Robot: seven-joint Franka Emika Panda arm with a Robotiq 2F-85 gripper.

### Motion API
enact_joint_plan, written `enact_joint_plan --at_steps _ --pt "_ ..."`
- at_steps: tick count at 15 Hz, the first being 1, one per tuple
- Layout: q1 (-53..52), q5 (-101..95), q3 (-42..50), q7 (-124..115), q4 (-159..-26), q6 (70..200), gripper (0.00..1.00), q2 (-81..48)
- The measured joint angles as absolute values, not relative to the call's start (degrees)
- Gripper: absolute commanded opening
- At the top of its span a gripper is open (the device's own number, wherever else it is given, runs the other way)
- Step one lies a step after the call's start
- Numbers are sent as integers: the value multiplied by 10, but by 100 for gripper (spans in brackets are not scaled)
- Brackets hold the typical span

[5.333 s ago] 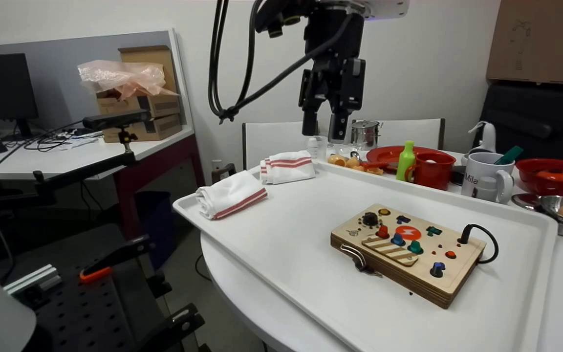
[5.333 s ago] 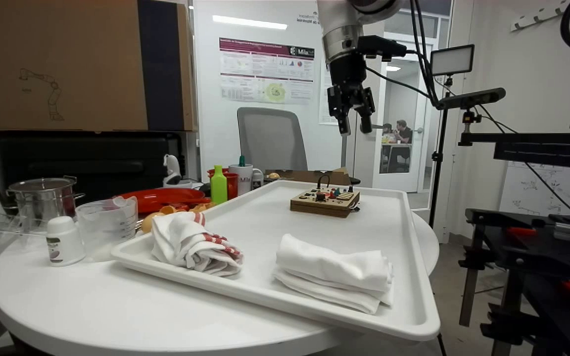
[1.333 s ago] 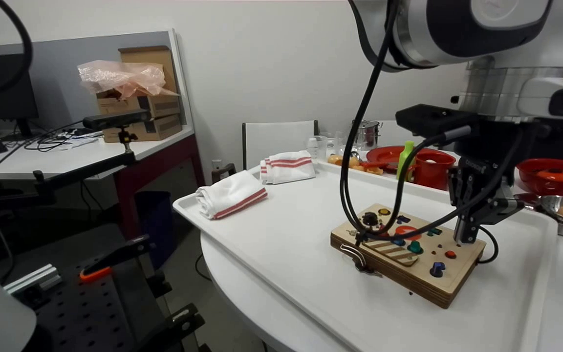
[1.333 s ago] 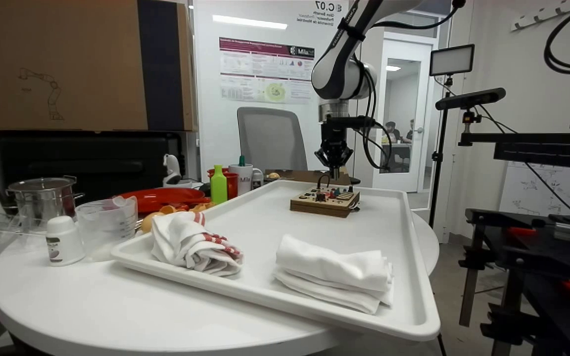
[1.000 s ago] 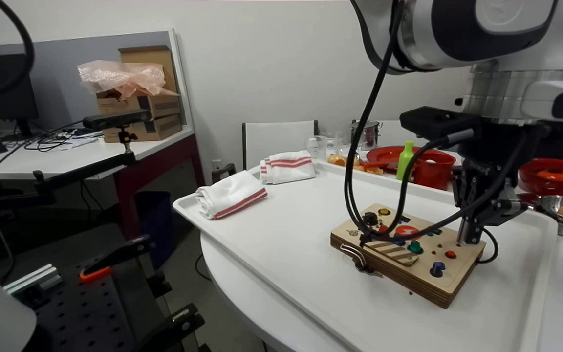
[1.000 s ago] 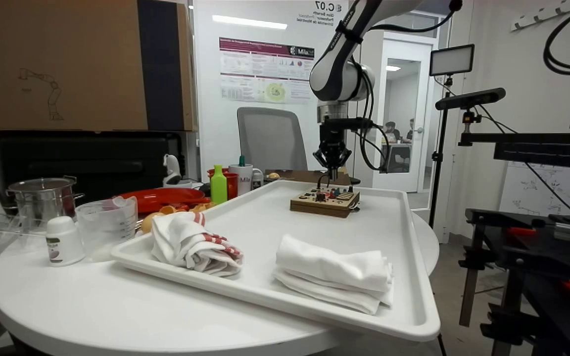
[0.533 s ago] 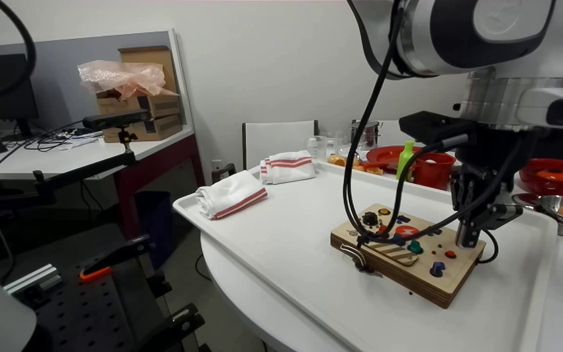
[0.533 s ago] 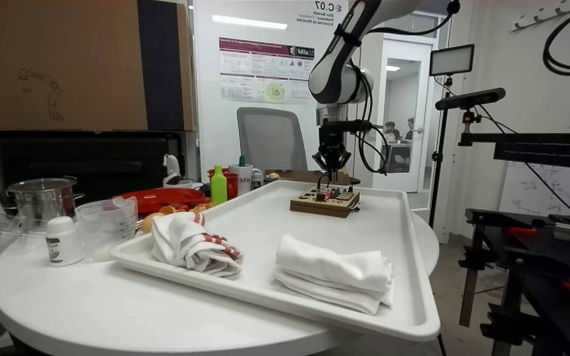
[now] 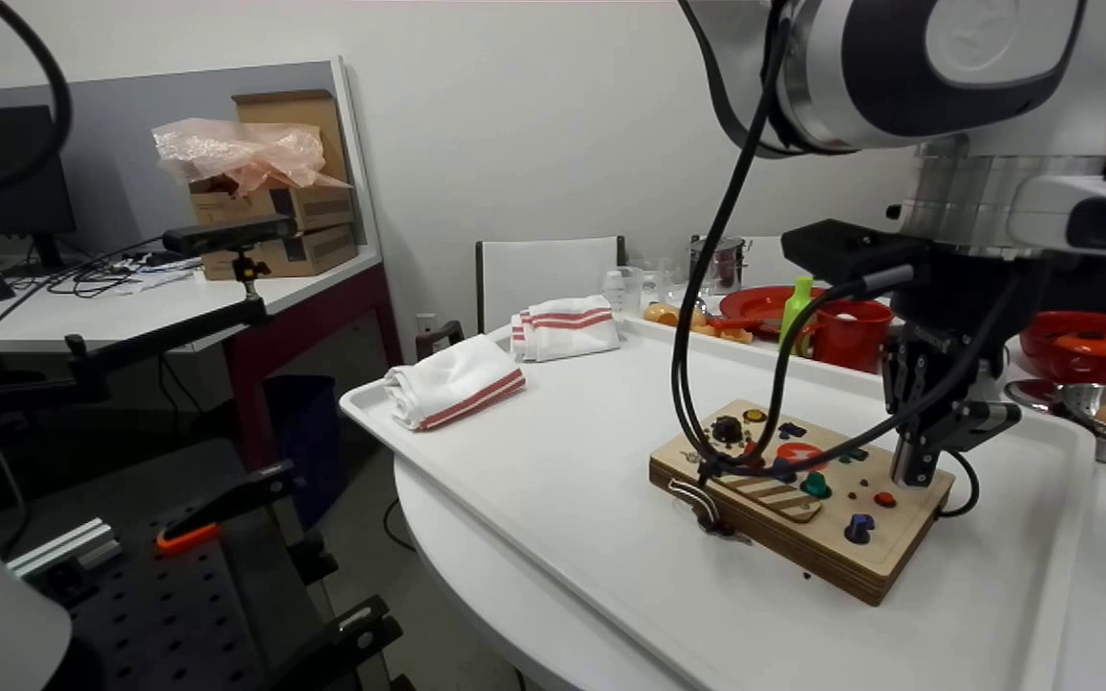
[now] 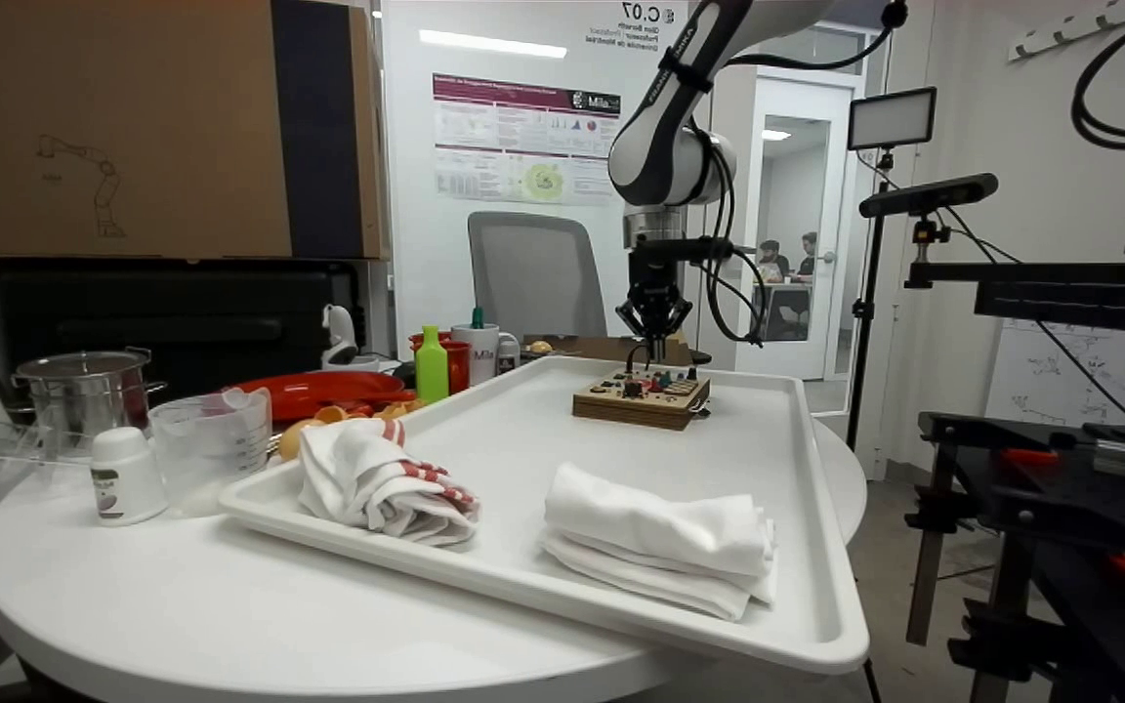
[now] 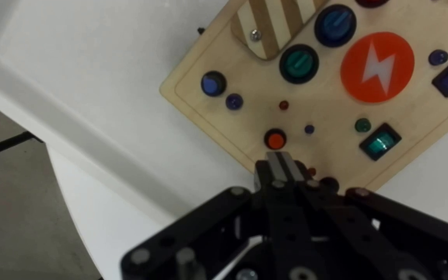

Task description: Press the orange button on the object on the table

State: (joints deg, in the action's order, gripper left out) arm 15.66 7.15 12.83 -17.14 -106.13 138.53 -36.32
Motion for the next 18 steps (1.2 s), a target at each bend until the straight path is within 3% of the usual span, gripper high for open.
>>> enact_joint_plan --at_steps 18 --pt "149 71 128 -183 -1057 1378 0 -379"
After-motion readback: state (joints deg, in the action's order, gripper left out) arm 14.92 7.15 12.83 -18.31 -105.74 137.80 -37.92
